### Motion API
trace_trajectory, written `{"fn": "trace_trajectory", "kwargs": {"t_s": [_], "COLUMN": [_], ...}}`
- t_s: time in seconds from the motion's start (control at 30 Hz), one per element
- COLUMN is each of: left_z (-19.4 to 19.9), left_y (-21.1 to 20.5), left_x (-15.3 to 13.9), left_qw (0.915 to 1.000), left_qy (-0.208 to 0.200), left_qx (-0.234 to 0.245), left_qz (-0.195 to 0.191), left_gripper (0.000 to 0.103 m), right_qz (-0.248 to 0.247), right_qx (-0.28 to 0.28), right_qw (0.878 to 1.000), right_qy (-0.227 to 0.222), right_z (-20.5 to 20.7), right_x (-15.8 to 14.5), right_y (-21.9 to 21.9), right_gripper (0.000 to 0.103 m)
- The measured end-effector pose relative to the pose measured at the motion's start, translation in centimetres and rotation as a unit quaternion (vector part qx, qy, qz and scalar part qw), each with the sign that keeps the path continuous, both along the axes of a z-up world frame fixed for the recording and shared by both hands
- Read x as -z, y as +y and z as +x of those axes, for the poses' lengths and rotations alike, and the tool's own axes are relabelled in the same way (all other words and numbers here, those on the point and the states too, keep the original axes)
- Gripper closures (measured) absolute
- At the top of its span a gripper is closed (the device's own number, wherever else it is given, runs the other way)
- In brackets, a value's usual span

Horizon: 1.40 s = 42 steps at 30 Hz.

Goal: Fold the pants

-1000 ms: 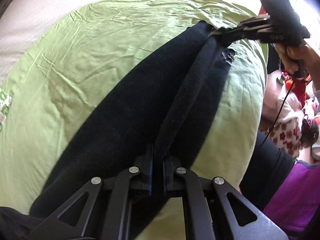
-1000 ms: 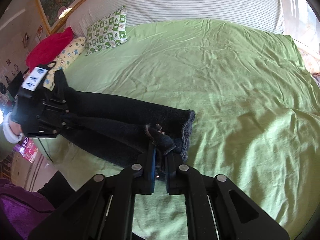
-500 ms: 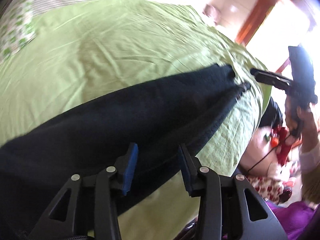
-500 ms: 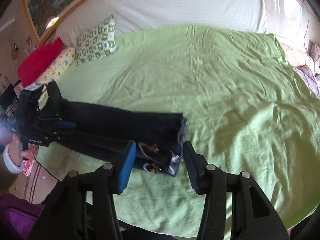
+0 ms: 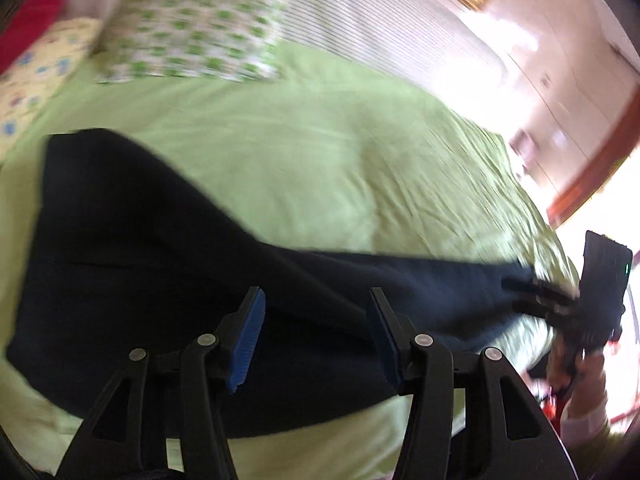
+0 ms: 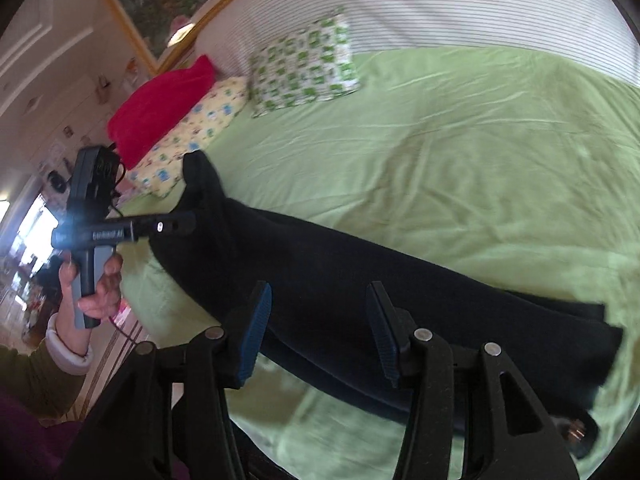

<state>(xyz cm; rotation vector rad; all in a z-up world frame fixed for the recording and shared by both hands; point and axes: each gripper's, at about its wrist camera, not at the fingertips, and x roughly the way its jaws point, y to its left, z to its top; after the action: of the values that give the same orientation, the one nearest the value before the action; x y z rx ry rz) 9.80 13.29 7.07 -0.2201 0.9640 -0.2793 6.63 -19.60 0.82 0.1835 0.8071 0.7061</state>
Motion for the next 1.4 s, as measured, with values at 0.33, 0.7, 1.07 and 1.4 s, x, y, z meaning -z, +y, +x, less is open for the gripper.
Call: {"fn": "trace_trajectory", "kwargs": {"t_s": [0.33, 0.7, 1.07, 1.4], "left_z": [2.0, 7.0, 11.0, 10.5], "left_y": [11.6, 18.3, 19.6, 19.6], "left_x": [-0.9, -0.1, 3.0, 3.4], "left_qw": [0.9947, 0.9968, 0.9984, 0.9985], "left_qy": [-0.004, 0.007, 0.043, 0.033], "left_qx": [-0.101, -0.069, -0.035, -0.043], "left_qz": [0.019, 0.040, 0.011, 0.013], "left_gripper": [0.044, 0.036, 0.038, 0.096], "right_qz": [-0.003, -0.010, -0.031, -0.026], "right_qx": [-0.088, -0.137, -0.159, -0.173], "right_qw": [0.996, 0.990, 0.985, 0.983], "right_qy": [0.018, 0.035, 0.058, 0.054], "right_z": [3.6, 7.8, 11.5, 11.0], "right_x": [0.6, 0.2, 1.0, 1.3], "right_y": [9.6, 15.6, 21.7, 22.9], "right_gripper": [0.052, 0.052, 0.052, 0.096]}}
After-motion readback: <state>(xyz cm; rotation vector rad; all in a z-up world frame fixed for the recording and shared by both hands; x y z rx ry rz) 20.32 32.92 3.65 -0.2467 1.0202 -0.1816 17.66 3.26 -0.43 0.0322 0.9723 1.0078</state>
